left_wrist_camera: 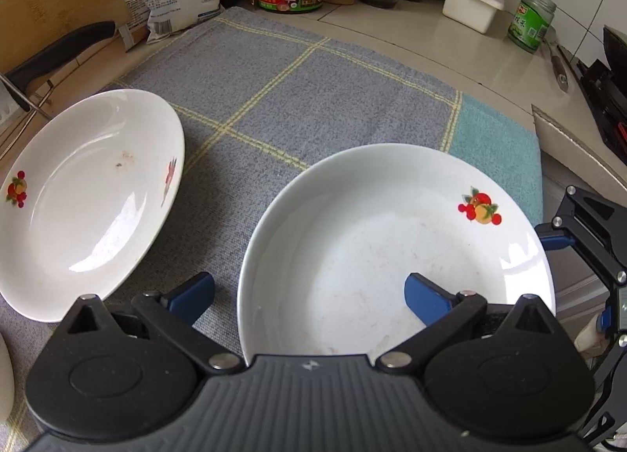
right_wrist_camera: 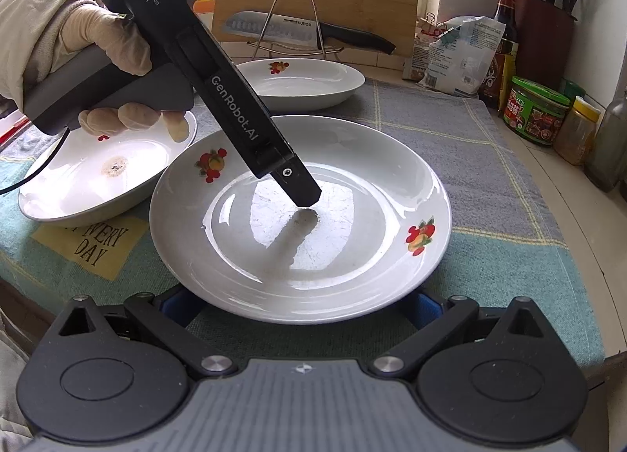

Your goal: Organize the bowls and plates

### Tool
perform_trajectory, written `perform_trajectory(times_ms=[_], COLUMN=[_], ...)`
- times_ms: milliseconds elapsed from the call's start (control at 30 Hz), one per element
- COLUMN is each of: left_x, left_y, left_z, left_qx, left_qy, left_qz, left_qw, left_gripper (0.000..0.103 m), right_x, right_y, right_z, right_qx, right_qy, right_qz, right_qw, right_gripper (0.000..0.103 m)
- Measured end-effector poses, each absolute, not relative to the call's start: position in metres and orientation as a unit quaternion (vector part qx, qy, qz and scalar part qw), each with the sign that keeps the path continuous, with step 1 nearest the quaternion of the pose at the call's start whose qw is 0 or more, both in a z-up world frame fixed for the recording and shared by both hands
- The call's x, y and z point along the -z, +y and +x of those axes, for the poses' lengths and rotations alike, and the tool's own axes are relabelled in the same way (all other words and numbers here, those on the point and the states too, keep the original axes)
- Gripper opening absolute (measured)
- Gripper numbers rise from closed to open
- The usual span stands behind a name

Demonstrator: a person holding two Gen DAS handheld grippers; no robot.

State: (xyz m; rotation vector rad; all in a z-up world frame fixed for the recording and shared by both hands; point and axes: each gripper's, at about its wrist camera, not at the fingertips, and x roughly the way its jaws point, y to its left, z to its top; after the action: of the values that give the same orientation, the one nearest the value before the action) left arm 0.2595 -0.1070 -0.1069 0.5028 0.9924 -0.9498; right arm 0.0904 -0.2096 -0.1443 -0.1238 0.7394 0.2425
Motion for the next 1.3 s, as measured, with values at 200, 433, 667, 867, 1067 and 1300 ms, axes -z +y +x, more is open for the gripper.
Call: perform_trajectory(times_ms=[200,433,667,867,1067,1300], left_x=[0.099,0.099,0.098,0.099,0.101,0.102], left_y=[-0.102,-0.098,-0.101,-0.106,-0.111,-0.115], left_z=[0.269,0.277,0.283,0.287,0.292,0.293], left_qx=[0.474,0.488,0.498,0.502,0.501,0.499], left_qy=[0.468,0.500,0.519,0.537,0.545,0.555], left_qz=[0.224,0.216,0.202,0.197,0.193,0.187], left_qw=[0.712,0.682,0.665,0.649,0.644,0.638], left_gripper=[0.102,0.096,0.086,0.087,0.094,0.100], right_x=[0.146,0.146,0.146,0.147,0.148,0.148], right_y=[-0.211,-0.213,-0.214,-0.217,-0.221,-0.224], right_z=[0.087,0.087,0.089,0.089,0.090,0.089], right_qx=[-0.121,-0.129,-0.136,-0.151,-0.162,-0.172], right_qy=[0.350,0.345,0.346,0.340,0.333,0.331], right_qz=[-0.060,-0.063,-0.066,-0.070,-0.072,-0.075], right_qw=[0.927,0.927,0.926,0.926,0.926,0.925], right_gripper=[0.103,0.103,0.103,0.103,0.103,0.103])
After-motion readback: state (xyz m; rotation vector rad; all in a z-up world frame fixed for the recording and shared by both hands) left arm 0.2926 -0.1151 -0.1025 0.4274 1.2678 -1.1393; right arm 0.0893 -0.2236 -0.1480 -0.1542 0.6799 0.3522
